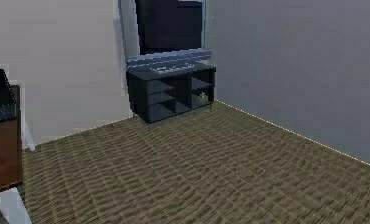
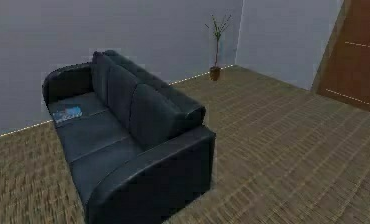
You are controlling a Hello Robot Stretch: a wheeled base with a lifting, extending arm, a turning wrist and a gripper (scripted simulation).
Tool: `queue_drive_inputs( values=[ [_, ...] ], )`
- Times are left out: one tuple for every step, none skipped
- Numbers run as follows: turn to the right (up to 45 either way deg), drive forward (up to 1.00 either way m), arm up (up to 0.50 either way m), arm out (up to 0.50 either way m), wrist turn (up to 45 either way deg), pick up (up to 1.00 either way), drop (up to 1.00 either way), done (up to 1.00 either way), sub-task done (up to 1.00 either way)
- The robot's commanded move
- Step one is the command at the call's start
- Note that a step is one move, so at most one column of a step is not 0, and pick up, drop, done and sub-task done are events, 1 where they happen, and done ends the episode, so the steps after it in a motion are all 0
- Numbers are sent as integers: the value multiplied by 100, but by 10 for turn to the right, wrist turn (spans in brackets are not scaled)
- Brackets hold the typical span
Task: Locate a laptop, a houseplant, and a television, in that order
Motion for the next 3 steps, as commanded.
queue_drive_inputs(
  values=[
    [0, 100, 0, 0, 0, 0, 0, 0, 0],
    [180, 0, 0, 0, 0, 0, 0, 0, 0],
    [0, 15, 0, 0, 0, 0, 0, 0, 0]
  ],
)
